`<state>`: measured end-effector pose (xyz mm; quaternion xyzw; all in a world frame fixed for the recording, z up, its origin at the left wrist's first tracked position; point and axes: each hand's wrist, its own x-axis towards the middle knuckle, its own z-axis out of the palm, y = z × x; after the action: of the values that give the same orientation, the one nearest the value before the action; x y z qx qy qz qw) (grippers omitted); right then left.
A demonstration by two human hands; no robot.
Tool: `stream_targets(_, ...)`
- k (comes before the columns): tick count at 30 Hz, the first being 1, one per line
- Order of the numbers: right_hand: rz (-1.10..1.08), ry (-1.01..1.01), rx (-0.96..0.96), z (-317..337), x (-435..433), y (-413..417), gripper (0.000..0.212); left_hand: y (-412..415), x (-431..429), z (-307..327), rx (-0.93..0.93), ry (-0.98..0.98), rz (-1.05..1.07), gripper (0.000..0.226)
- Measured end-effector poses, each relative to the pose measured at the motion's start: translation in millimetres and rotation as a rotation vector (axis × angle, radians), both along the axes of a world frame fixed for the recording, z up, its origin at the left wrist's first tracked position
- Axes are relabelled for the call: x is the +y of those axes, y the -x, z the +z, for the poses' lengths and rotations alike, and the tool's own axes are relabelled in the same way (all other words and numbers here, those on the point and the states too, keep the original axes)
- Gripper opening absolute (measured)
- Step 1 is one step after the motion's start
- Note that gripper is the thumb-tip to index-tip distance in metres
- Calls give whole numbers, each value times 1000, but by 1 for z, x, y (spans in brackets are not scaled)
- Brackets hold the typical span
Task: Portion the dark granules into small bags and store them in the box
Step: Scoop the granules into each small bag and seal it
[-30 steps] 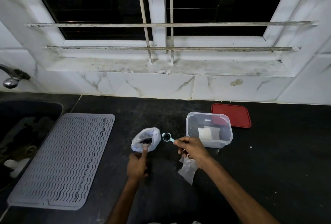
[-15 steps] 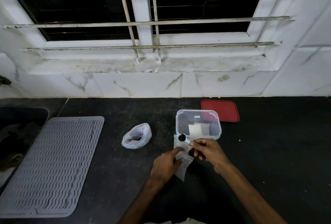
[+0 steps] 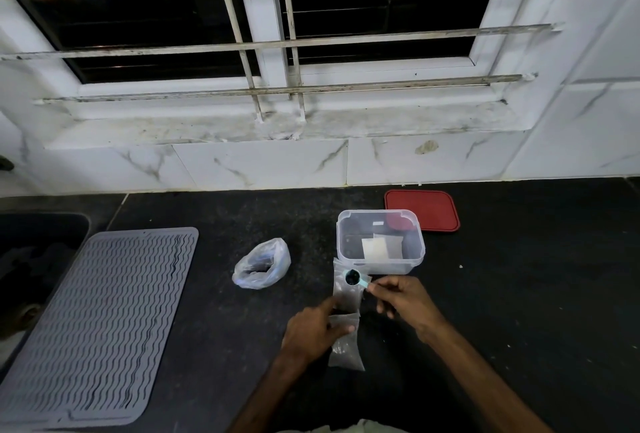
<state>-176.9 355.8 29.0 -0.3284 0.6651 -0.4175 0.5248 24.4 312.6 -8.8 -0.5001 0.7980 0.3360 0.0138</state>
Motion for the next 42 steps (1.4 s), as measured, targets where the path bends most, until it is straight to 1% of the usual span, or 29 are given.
stream_targets(6, 6, -10, 12, 3, -3, -1, 10, 1, 1, 1, -7, -17, 20, 26)
stream_targets(8, 7, -5, 14, 5, -4, -2, 10, 1, -2, 3, 2, 32, 57, 24)
stream_targets(10, 8, 7, 14, 8, -6, -5, 11, 2, -5, 8, -1, 123, 90, 22)
stream_targets(14, 48, 16, 46, 10, -6, -11, 10, 6, -9, 16, 15, 244, 89, 24)
stream_targets(18, 79, -3, 91, 9, -5, -13, 8, 8, -9, 16, 33, 272, 106, 23)
stream_targets(24, 128, -33, 203, 4, -4, -8, 10, 6, -6, 16, 148, 280, 148, 10)
stream_targets(25, 156, -34, 255, 3, -3, -6, 11, 6, -6, 16, 171, 275, 144, 8)
stream_targets(27, 228, -10, 454, 4, -2, -6, 12, 6, -6, 16, 215, 250, 135, 9)
stream_targets(31, 327, 147, 1026, 8, 0, -9, 16, 8, -5, 15, 243, 231, 156, 15)
stream_targets(34, 449, 279, 1279, -4, 1, -10, 13, 10, -5, 15, 254, 206, 208, 14)
stream_targets(35, 474, 300, 1333, -10, 2, -9, 17, 11, -5, 17, 259, 196, 222, 13)
stream_targets(37, 463, 366, 1341, -18, 6, -8, 30, 11, -5, 18, 268, 170, 251, 13)
stream_targets(38, 441, 397, 1324, -20, 8, -8, 31, 11, -6, 18, 270, 162, 260, 13)
stream_targets(40, 388, 416, 1249, -20, 11, -7, 24, 10, -5, 17, 274, 160, 269, 12)
stream_targets(42, 302, 364, 1137, -18, 12, -5, 16, 10, -4, 16, 274, 161, 264, 11)
